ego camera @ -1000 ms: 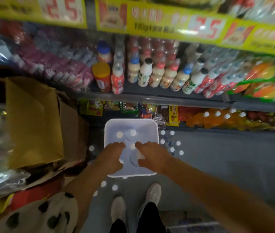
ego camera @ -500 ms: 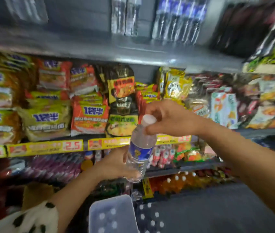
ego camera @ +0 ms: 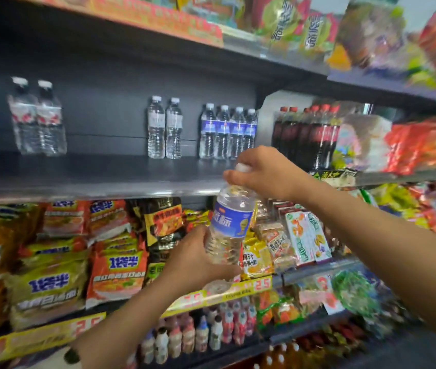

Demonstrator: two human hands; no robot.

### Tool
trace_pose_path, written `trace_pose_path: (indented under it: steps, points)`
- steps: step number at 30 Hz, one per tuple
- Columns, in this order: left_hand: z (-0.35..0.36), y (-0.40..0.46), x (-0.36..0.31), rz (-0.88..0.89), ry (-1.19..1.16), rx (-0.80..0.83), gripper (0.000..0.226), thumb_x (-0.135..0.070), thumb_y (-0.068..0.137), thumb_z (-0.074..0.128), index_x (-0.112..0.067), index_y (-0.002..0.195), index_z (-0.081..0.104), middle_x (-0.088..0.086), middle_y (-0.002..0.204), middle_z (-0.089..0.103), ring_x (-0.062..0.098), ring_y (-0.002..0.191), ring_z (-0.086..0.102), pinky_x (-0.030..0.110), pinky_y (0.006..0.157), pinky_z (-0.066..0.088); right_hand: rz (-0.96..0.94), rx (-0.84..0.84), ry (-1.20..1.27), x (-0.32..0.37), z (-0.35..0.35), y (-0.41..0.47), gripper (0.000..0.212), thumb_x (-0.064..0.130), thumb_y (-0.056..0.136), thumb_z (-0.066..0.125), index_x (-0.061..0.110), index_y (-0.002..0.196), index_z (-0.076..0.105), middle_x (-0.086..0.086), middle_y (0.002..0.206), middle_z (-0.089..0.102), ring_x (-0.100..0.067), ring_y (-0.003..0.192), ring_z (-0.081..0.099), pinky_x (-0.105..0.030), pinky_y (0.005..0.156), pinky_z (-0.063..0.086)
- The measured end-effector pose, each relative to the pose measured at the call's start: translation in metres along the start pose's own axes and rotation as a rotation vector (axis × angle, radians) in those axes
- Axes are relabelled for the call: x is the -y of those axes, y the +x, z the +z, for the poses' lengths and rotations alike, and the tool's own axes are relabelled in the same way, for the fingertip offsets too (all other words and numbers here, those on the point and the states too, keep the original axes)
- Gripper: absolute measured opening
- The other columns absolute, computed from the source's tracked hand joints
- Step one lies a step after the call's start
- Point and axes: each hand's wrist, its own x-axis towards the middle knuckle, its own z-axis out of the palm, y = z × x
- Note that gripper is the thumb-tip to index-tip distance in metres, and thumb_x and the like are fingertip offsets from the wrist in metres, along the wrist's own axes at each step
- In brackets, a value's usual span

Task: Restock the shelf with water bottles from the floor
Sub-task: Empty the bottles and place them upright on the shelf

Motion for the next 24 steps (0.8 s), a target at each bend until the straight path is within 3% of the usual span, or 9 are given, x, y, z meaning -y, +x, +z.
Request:
trace_pose_path:
  steps: [4, 10, 13, 16, 19, 21, 24]
  points:
    - [-0.020, 0.016, -0.017, 0.102, -0.167, 0.243, 0.073, -0.031, 0.053, 0.091, -0.025, 0.115, 0.055, -0.010, 0.104, 0.069, 0.004, 0.089, 0.069, 0.039, 0.088, 0.055, -0.059, -0.025, -0.025, -0.004, -0.035, 0.013, 0.039, 0.035, 0.088, 0.061, 0.006, 0.066, 0.049, -0.005, 0.063, 0.050, -0.016, 0.059, 0.042, -0.031, 0.053, 0.034]
    - [-0.047, 0.074, -0.066, 0.198, -0.108, 0.050, 0.074, -0.048, 0.035, 0.084, -0.029, 0.100, 0.054, -0.007, 0.098, 0.070, 0.013, 0.090, 0.069, 0.045, 0.086, 0.055, -0.147, -0.185, -0.019, -0.016, -0.090, 0.053, 0.025, 0.031, 0.090, 0.059, 0.009, 0.078, 0.056, 0.005, 0.069, 0.052, -0.007, 0.061, 0.044, -0.017, 0.053, 0.033]
    - [-0.062, 0.109, -0.086, 0.205, -0.050, -0.055, 0.066, -0.037, 0.042, 0.090, -0.028, 0.098, 0.056, -0.006, 0.095, 0.070, 0.015, 0.086, 0.069, 0.044, 0.085, 0.055, -0.186, -0.248, -0.072, -0.032, -0.108, 0.083, 0.025, 0.033, 0.091, 0.056, 0.009, 0.086, 0.057, 0.003, 0.074, 0.051, -0.008, 0.065, 0.045, -0.015, 0.054, 0.032]
    - [-0.063, 0.152, -0.097, 0.224, -0.035, -0.145, 0.056, -0.025, 0.048, 0.091, -0.026, 0.091, 0.055, -0.002, 0.093, 0.069, 0.019, 0.085, 0.069, 0.046, 0.084, 0.055, -0.263, -0.286, -0.155, -0.054, -0.113, 0.118, 0.023, 0.033, 0.095, 0.052, 0.011, 0.090, 0.053, -0.003, 0.087, 0.051, -0.017, 0.078, 0.046, -0.017, 0.055, 0.029]
    - [-0.052, 0.199, -0.100, 0.214, -0.036, -0.193, 0.050, -0.016, 0.057, 0.090, -0.026, 0.088, 0.053, -0.004, 0.092, 0.067, 0.016, 0.084, 0.068, 0.041, 0.083, 0.056, -0.337, -0.320, -0.207, -0.083, -0.104, 0.160, 0.024, 0.034, 0.096, 0.049, 0.011, 0.095, 0.053, -0.003, 0.092, 0.052, -0.019, 0.083, 0.046, -0.029, 0.056, 0.024]
    - [-0.040, 0.235, -0.092, 0.175, -0.023, -0.213, 0.050, -0.017, 0.058, 0.090, -0.027, 0.090, 0.053, -0.006, 0.092, 0.065, 0.013, 0.083, 0.067, 0.037, 0.083, 0.055, -0.388, -0.326, -0.202, -0.110, -0.089, 0.193, 0.025, 0.034, 0.096, 0.049, 0.010, 0.097, 0.055, -0.005, 0.094, 0.055, -0.022, 0.086, 0.049, -0.026, 0.064, 0.026]
    - [-0.022, 0.293, -0.073, 0.123, -0.039, -0.233, 0.062, -0.025, 0.048, 0.090, -0.023, 0.100, 0.057, -0.003, 0.096, 0.068, 0.017, 0.087, 0.070, 0.043, 0.088, 0.055, -0.448, -0.287, -0.204, -0.157, -0.062, 0.248, 0.028, 0.035, 0.095, 0.050, 0.008, 0.099, 0.055, -0.013, 0.100, 0.063, -0.030, 0.093, 0.055, -0.029, 0.069, 0.031]
